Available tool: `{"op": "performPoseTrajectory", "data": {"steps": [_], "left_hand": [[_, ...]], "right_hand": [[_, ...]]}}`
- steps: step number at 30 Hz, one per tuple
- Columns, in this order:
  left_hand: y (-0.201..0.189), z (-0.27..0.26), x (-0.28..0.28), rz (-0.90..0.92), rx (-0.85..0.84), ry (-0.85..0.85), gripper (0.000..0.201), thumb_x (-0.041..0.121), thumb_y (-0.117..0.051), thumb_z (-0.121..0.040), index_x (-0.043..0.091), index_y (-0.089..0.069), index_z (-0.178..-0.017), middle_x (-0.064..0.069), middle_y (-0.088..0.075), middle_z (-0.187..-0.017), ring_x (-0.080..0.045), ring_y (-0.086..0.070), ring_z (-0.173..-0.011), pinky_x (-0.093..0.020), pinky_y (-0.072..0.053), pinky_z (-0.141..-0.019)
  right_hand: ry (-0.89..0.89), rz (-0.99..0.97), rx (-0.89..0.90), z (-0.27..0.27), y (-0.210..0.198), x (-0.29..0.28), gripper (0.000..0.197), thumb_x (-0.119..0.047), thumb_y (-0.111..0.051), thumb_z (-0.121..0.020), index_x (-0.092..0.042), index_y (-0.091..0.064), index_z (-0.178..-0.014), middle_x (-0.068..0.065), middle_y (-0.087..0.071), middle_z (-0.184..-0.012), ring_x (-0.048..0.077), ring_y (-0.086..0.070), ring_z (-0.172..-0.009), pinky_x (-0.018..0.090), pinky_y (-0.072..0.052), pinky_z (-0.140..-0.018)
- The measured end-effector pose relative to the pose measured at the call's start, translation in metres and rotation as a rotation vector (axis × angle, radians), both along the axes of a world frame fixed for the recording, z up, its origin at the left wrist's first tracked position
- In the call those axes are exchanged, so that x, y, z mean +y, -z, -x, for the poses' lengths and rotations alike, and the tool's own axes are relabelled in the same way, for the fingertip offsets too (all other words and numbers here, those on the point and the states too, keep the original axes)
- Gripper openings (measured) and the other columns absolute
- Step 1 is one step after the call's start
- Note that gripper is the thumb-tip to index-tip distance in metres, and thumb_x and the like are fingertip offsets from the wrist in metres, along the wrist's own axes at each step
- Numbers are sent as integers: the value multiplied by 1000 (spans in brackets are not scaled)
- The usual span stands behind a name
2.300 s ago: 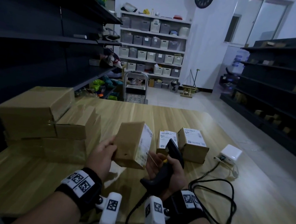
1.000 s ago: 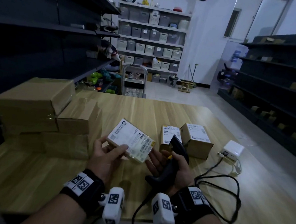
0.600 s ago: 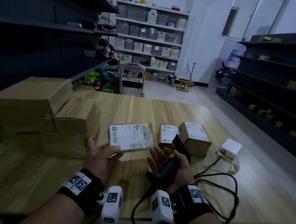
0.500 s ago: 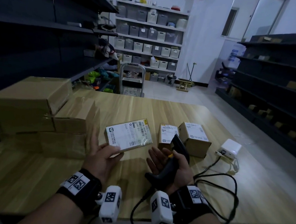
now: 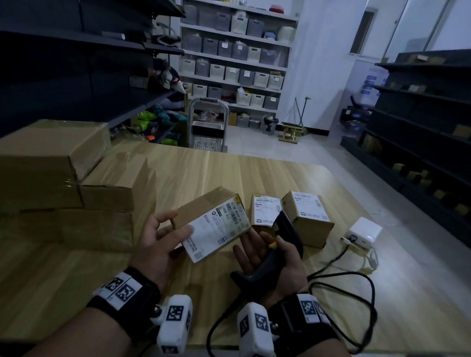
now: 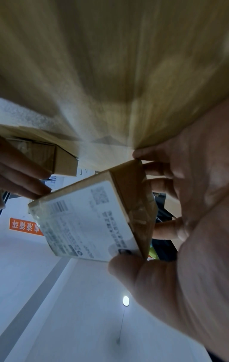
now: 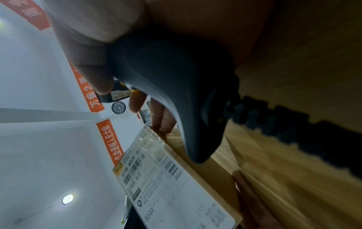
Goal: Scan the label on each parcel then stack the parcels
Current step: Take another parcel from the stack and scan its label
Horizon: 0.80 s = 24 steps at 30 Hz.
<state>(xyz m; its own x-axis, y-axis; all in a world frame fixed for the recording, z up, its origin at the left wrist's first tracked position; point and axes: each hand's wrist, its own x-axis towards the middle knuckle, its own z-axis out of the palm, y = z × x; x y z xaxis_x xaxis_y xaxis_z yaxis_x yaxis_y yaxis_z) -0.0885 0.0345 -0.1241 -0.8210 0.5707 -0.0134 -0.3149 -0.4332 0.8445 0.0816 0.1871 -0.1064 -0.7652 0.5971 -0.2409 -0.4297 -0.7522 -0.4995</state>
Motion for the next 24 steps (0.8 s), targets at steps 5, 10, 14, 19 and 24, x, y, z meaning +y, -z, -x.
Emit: {"op": "performPoseTrajectory", "data": {"steps": [5,10,14,19,24], "left_hand": [[2,1,-2,71,60,-6,95,29,-103,-42,18,-65,-129,-22,-73,-127,-44,-78,-110,-64,-61,-102],[2,0,-4,143,132,8,106,43,-110,-36,15,-67,-128,-21,-74,-126,-40,-81,-104,-60,-66,-92],[3,1,-6,159,162,64,108,14,-100,-56,23,-52,-152,-13,-69,-132,-37,-77,-114,-55,-66,-88],[5,4,-3,240,271,100,91,29,-96,-47,31,-71,-134,-8,-82,-120,-37,-76,-119,-65,-64,-100],[7,3,0,240,236,46,106,32,-101,-39,21,-64,-139,-12,-81,-124,-34,-77,-117,-61,-65,-99]], "right_hand": [[18,-25,17,0,2,0,25,-30,-56,-102,-7,-66,-100,22,-70,-140,39,-65,-134,58,-46,-117],[33,-42,46,-5,-5,-2,24,-30,-56,-102,-8,-66,-102,21,-71,-140,36,-67,-133,56,-46,-116],[31,-58,41,-5,-10,-7,26,-31,-53,-103,-8,-66,-100,22,-71,-140,37,-65,-135,56,-44,-118],[-5,-102,-52,-7,-20,-20,24,-32,-63,-92,-8,-67,-99,21,-75,-132,38,-74,-122,57,-47,-114],[-80,-321,-340,-17,-56,-27,18,-32,-76,-83,-14,-72,-81,5,-67,-77,29,-68,-72,49,-57,-79]]}}
